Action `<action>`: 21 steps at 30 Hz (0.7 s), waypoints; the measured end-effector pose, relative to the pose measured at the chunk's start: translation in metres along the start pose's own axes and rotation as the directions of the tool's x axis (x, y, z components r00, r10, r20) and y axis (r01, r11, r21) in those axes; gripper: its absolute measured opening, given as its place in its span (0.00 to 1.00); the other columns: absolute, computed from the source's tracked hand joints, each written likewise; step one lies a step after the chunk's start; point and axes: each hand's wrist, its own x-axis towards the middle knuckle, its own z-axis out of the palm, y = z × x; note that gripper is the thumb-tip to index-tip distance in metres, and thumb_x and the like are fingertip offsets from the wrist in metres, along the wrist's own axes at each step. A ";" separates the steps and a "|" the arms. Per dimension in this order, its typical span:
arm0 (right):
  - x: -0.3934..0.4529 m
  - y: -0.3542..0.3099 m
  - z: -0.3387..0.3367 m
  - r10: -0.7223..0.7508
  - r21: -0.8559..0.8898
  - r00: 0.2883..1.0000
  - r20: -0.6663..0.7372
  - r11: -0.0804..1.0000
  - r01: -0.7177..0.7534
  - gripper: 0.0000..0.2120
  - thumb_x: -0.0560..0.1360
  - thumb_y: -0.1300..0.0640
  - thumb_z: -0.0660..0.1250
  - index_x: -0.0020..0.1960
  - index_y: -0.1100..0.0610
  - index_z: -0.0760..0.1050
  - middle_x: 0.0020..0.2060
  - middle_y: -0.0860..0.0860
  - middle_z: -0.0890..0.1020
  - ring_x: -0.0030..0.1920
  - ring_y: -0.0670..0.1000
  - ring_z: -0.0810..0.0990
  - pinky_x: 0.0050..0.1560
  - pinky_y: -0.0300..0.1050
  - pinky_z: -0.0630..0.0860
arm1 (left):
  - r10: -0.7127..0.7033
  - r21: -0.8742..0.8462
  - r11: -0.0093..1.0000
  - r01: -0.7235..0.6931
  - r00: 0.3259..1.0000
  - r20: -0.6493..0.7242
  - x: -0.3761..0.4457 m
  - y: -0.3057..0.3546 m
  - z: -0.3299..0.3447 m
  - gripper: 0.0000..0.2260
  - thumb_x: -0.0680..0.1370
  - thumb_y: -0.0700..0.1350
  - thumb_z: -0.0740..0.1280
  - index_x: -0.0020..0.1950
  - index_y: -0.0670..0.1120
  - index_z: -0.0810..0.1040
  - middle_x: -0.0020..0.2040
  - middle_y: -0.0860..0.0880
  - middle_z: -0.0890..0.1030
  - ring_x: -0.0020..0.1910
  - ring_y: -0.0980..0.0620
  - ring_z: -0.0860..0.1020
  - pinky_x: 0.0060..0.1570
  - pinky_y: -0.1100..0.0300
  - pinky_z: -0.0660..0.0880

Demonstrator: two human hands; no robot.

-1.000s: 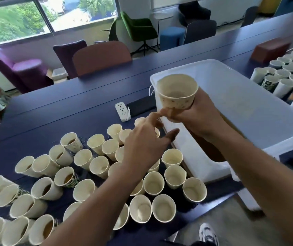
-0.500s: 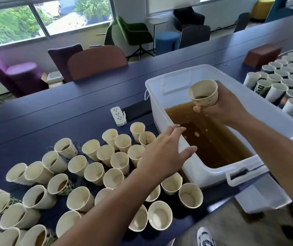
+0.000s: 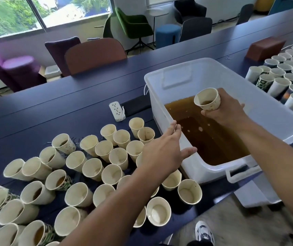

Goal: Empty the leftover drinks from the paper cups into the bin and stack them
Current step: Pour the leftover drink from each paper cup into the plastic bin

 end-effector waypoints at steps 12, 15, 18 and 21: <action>0.002 -0.002 0.008 -0.047 -0.235 0.999 0.018 0.971 0.050 0.24 0.70 0.54 0.74 0.62 0.53 0.68 0.52 0.54 0.79 0.53 0.61 0.77 0.54 0.55 0.59 | -0.006 -0.070 0.998 0.004 1.000 -0.029 0.003 -0.006 0.012 0.39 0.77 0.73 0.57 0.83 0.59 0.48 0.81 0.66 0.42 0.72 0.51 0.73 0.49 0.51 0.82; 0.003 0.000 0.010 -0.071 -0.254 0.997 0.010 0.965 0.071 0.24 0.70 0.54 0.75 0.62 0.53 0.68 0.51 0.54 0.78 0.52 0.60 0.77 0.53 0.55 0.58 | -0.006 -0.078 0.997 0.003 0.999 -0.040 0.002 -0.007 0.013 0.39 0.77 0.73 0.57 0.83 0.59 0.48 0.80 0.66 0.42 0.72 0.51 0.73 0.49 0.50 0.82; 0.004 0.001 0.011 -0.098 -0.269 0.995 0.002 0.958 0.095 0.24 0.70 0.55 0.75 0.61 0.53 0.69 0.48 0.51 0.76 0.52 0.59 0.77 0.53 0.55 0.59 | -0.004 -0.081 0.997 0.000 0.999 -0.045 0.002 -0.008 0.013 0.39 0.77 0.73 0.57 0.83 0.60 0.48 0.80 0.67 0.42 0.72 0.51 0.72 0.49 0.51 0.82; 0.003 0.001 0.012 -0.108 -0.287 0.994 -0.006 0.952 0.102 0.24 0.70 0.54 0.75 0.61 0.53 0.69 0.47 0.50 0.74 0.53 0.59 0.76 0.52 0.54 0.57 | 0.004 -0.083 0.996 -0.008 0.999 -0.045 0.001 -0.006 0.012 0.39 0.77 0.73 0.57 0.83 0.59 0.48 0.81 0.66 0.43 0.74 0.51 0.70 0.49 0.51 0.82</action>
